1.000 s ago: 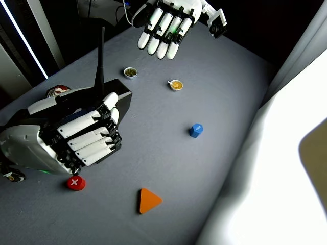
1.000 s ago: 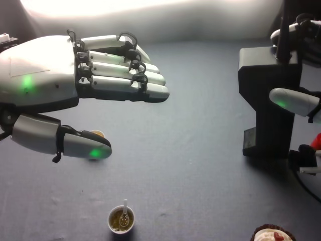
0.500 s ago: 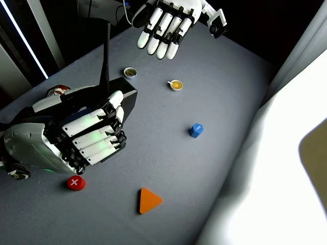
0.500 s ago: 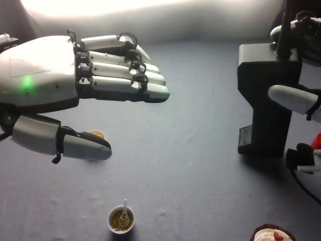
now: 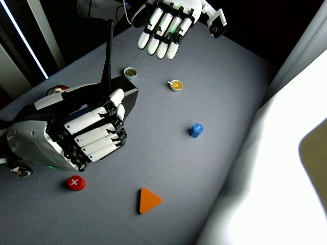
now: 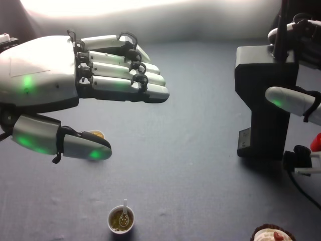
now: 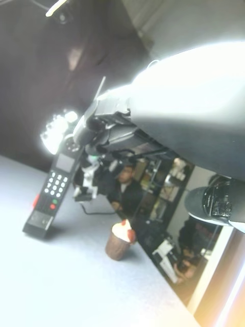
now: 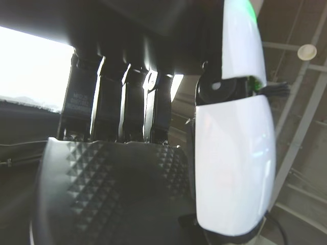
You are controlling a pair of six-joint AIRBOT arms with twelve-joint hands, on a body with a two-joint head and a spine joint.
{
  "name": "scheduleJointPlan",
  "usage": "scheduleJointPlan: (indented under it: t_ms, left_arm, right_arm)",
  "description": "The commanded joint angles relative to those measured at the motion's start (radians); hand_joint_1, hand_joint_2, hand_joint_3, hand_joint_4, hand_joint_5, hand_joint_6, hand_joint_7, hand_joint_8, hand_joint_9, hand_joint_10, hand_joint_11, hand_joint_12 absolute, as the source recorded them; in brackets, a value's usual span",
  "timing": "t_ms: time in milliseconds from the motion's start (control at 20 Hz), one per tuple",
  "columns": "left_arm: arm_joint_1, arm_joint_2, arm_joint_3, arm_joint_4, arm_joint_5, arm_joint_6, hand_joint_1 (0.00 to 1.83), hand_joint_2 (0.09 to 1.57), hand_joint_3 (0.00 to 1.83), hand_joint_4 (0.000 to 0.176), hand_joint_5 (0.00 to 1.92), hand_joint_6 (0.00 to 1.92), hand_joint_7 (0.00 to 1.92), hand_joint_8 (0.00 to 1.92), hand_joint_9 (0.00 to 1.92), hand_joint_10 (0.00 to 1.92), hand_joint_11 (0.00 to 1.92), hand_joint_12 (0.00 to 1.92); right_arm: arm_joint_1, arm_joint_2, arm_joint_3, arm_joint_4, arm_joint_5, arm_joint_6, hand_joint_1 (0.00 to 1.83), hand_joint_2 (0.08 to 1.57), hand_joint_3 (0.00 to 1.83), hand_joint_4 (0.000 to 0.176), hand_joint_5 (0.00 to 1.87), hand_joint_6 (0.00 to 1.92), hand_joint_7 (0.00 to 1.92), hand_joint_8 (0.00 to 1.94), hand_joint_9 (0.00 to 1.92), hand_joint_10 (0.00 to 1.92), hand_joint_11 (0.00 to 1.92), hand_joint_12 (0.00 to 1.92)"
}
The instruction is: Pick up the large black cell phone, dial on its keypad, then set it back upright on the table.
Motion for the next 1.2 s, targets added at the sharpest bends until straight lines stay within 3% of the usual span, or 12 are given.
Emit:
scheduleJointPlan:
  t_ms: [0,100,250,300,400,650,850,900,950,1000,1050,1150]
  left_arm:
    - [-0.027,0.011,-0.008,-0.075,-0.084,0.002,0.1,1.28,0.0,0.001,0.3,0.0,0.37,0.01,0.36,0.0,0.01,0.84]
    - [-0.041,0.011,-0.009,-0.063,-0.084,0.002,0.11,1.28,0.0,0.0,0.3,0.0,0.37,0.0,0.36,0.0,0.01,0.84]
    - [-0.051,0.012,-0.009,-0.053,-0.085,0.001,0.09,1.28,0.0,0.003,0.31,0.01,0.39,0.01,0.37,0.0,0.03,0.84]
    - [-0.051,0.012,-0.009,-0.053,-0.085,0.001,0.1,1.28,0.0,0.003,0.31,0.0,0.38,0.0,0.37,0.0,0.02,0.83]
    - [-0.05,0.012,-0.009,-0.05,-0.085,0.001,0.09,1.28,0.0,0.002,0.29,0.0,0.37,0.0,0.36,0.0,0.02,0.83]
    - [-0.051,0.012,-0.009,-0.05,-0.084,0.001,0.11,1.27,0.0,0.0,0.29,0.0,0.36,0.0,0.34,0.0,0.0,0.8]
    - [-0.05,0.012,-0.009,-0.05,-0.084,0.001,0.11,1.27,0.0,0.0,0.3,0.0,0.37,0.0,0.36,0.01,0.03,0.81]
    - [-0.05,0.012,-0.009,-0.05,-0.084,0.001,0.12,1.26,0.0,0.001,0.3,0.0,0.38,0.0,0.36,0.01,0.03,0.81]
    - [-0.05,0.012,-0.009,-0.05,-0.084,0.001,0.12,1.26,0.0,0.005,0.3,0.0,0.37,0.0,0.36,0.0,0.02,0.81]
    - [-0.05,0.012,-0.009,-0.05,-0.084,0.001,0.09,1.26,0.0,0.005,0.29,0.0,0.37,0.0,0.36,0.0,0.02,0.81]
    - [-0.05,0.012,-0.009,-0.05,-0.084,0.001,0.09,1.26,0.0,0.003,0.29,0.0,0.37,0.0,0.36,0.0,0.03,0.82]
    - [-0.05,0.013,-0.01,-0.05,-0.084,0.001,0.11,1.26,0.0,0.002,0.3,0.0,0.37,0.0,0.35,0.0,0.02,0.83]
  right_arm:
    - [0.011,0.005,0.001,-0.007,0.138,0.015,1.48,1.18,0.0,0.0,0.88,0.84,0.72,1.34,0.69,1.47,0.82,1.66]
    - [0.011,0.001,0.004,-0.007,0.138,0.016,1.48,1.16,0.0,0.0,0.92,0.78,0.76,1.26,0.73,1.43,0.86,1.62]
    - [0.007,-0.004,0.007,0.0,0.138,0.02,1.37,1.2,0.0,0.0,0.87,0.9,0.71,1.43,0.73,1.54,0.83,1.48]
    - [0.004,-0.007,0.006,0.007,0.138,0.021,1.46,1.17,0.0,0.0,0.9,0.8,0.73,1.36,0.72,1.46,0.85,1.59]
    - [-0.001,-0.01,0.002,0.016,0.138,0.021,1.36,1.21,0.0,0.0,0.86,0.93,0.72,1.43,0.73,1.57,0.81,1.45]
    - [-0.001,-0.019,0.007,0.023,0.138,0.027,1.45,1.19,0.0,0.0,0.88,0.84,0.71,1.39,0.69,1.49,0.8,1.65]
    - [-0.002,-0.029,0.021,0.023,0.138,0.035,1.36,1.2,0.0,0.0,0.88,0.89,0.74,1.41,0.74,1.55,0.85,1.45]
    - [-0.001,-0.03,0.023,0.022,0.138,0.034,1.45,1.18,0.0,0.0,0.88,0.84,0.73,1.36,0.69,1.5,0.83,1.62]
    - [-0.001,-0.03,0.024,0.021,0.138,0.034,1.37,1.2,0.0,0.0,0.88,0.9,0.72,1.41,0.72,1.57,0.8,1.51]
    - [-0.001,-0.03,0.025,0.019,0.138,0.034,1.46,1.18,0.0,0.0,0.89,0.81,0.74,1.34,0.71,1.49,0.82,1.63]
    - [-0.001,-0.03,0.027,0.016,0.138,0.034,1.38,1.19,0.0,0.0,0.9,0.84,0.74,1.38,0.74,1.54,0.84,1.49]
    - [-0.002,-0.03,0.028,0.006,0.138,0.032,1.48,1.16,0.0,0.0,0.92,0.76,0.78,1.28,0.73,1.43,0.82,1.65]
